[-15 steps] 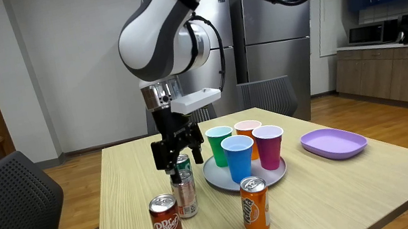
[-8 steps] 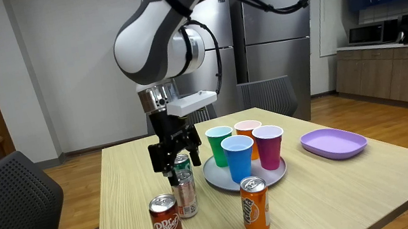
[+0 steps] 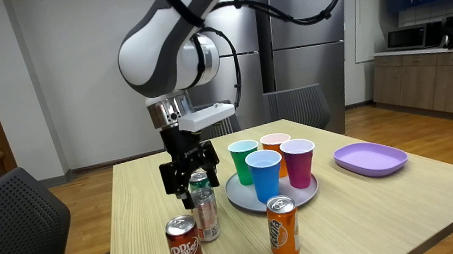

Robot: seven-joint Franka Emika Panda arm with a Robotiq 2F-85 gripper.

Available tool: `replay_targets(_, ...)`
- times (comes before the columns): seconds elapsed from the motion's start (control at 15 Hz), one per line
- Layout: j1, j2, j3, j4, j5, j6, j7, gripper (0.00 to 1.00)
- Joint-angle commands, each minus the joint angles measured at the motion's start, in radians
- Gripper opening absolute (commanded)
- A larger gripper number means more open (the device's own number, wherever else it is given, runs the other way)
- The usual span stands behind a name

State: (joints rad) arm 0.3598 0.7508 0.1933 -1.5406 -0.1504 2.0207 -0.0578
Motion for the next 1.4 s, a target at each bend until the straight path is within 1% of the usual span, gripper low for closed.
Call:
replay_targets(0.0,0.009,0.035,0.0,0.073,-0.004,-0.062,-0.015,1.0)
replay_targets(1.0,0.012,0.078,-0.001,0.13,-0.003,-0.119,-0.018,1.0)
replay_targets(1.07,0.012,0.081,-0.001,0.133,-0.003,-0.119,-0.019,0.75)
replay_targets(1.13,0.012,0.084,-0.001,0.135,-0.003,-0.121,-0.02,0.74)
replay_targets(1.33,0.013,0.089,-0.001,0.142,-0.002,-0.121,-0.02,0.49)
